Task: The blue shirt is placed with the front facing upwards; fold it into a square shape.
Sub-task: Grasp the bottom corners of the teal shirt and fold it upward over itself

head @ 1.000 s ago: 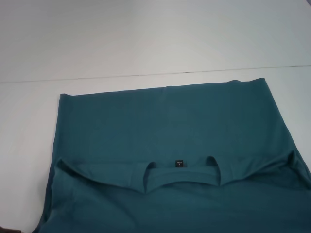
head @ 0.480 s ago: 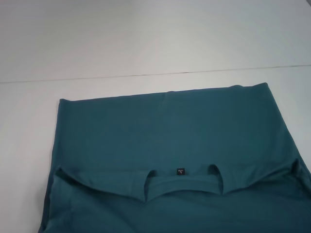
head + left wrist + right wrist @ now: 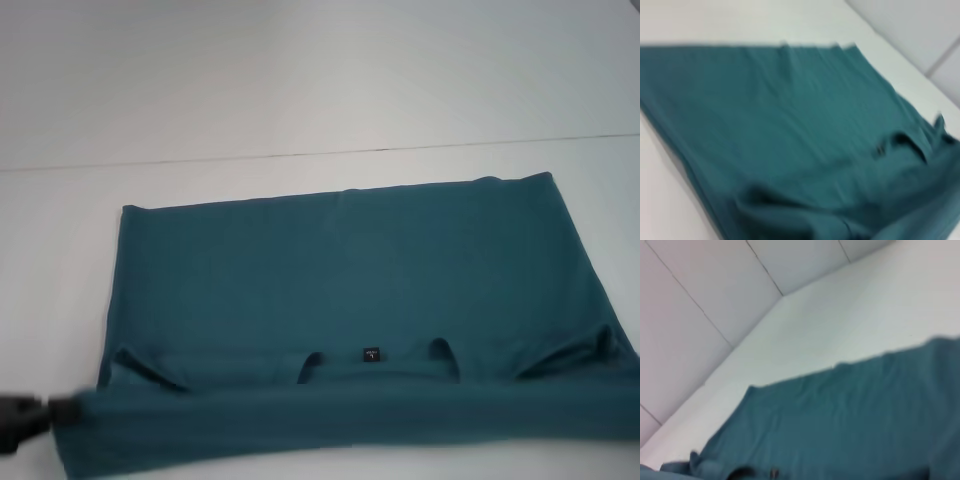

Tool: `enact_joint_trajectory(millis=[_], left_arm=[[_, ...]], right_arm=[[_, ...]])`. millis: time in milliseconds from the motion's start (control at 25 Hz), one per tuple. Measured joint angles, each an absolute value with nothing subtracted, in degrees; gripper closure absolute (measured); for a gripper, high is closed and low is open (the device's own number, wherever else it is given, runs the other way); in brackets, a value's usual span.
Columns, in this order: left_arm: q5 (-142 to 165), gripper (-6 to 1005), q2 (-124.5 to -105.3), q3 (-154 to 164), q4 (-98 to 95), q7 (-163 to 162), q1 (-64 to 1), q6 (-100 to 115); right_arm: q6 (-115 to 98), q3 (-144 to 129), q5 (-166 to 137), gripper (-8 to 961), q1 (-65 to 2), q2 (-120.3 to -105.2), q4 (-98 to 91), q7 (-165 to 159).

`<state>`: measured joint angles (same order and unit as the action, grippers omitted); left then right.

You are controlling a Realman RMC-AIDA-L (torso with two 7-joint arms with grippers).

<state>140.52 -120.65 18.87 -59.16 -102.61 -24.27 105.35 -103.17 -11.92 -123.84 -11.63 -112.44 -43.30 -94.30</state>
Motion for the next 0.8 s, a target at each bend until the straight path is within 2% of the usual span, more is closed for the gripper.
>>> enact_joint_trajectory(millis=[120,320,600,800], left_arm=[[140.5,925,-119.69,17.2,-54.6,-102.8,-28.2,101.4],[140.5,922,-119.48,17.5,-48.9,-103.8,-33.9,92.4],[140.4,917,-118.80,17.7,-42.1,-107.6,-40.5,76.0],[140.4,914,-118.80,17.8,-40.0,-108.7,-42.2,70.2]], right_arm=[[-100.4,-11.8,-123.9,917,-16.5,-112.21,-42.9,-95.7],[-92.7,-12.8,-124.2,917,-23.8,-112.77,-41.8,-96.5],[-80.7,-15.2,-124.2,917,-31.2,-112.60,-37.3,-96.8],[-72.1,-17.4,-124.1,917,-35.0,-112.85,-34.7,-97.0]])
